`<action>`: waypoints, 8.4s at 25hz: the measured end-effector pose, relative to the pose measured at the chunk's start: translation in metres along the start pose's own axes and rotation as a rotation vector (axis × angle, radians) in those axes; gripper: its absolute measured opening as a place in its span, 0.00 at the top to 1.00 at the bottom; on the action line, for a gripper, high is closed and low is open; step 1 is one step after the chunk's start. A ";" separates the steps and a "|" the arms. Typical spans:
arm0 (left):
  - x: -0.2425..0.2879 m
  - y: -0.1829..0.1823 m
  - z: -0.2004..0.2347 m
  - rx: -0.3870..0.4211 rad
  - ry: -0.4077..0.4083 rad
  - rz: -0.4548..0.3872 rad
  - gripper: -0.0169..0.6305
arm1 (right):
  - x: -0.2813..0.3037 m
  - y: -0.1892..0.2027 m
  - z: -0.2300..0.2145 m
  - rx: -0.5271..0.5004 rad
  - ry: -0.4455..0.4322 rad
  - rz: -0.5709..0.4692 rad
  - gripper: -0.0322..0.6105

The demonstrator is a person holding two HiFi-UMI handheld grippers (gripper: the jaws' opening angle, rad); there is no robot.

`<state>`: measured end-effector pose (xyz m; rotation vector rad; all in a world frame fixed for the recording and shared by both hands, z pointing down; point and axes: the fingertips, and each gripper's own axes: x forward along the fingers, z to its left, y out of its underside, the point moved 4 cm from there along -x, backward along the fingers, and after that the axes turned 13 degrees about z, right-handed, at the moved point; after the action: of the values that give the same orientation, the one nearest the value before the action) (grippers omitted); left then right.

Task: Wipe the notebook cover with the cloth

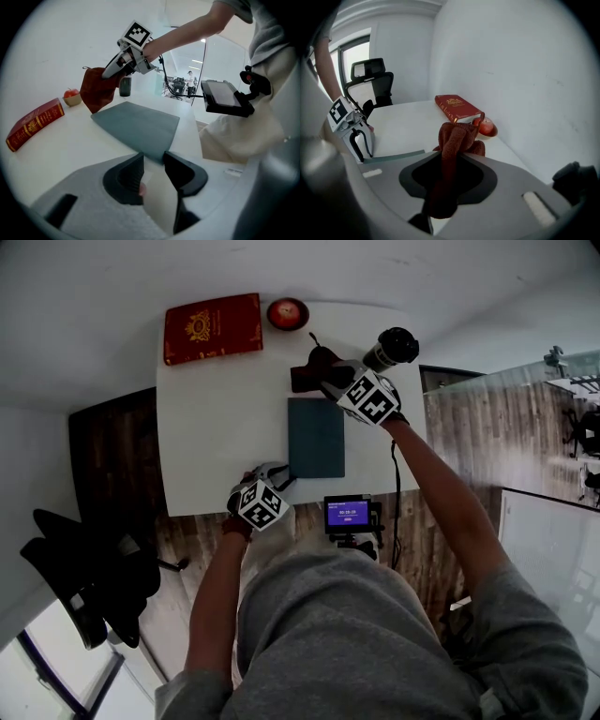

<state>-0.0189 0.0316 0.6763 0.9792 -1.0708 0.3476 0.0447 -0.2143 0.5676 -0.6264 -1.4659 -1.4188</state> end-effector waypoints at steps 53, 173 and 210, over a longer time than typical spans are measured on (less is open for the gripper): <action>-0.001 0.000 -0.001 0.002 0.002 0.002 0.75 | 0.046 0.062 0.107 -0.074 -0.332 0.235 0.80; 0.002 -0.001 -0.001 0.002 0.003 0.002 0.75 | 0.030 0.105 0.087 -0.093 -0.215 0.360 0.82; 0.000 0.001 -0.001 0.002 -0.003 0.006 0.75 | -0.005 0.134 0.194 -0.160 -0.445 0.356 0.82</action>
<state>-0.0189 0.0325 0.6765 0.9783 -1.0767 0.3521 0.1087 -0.0036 0.6521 -1.3016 -1.4853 -1.1651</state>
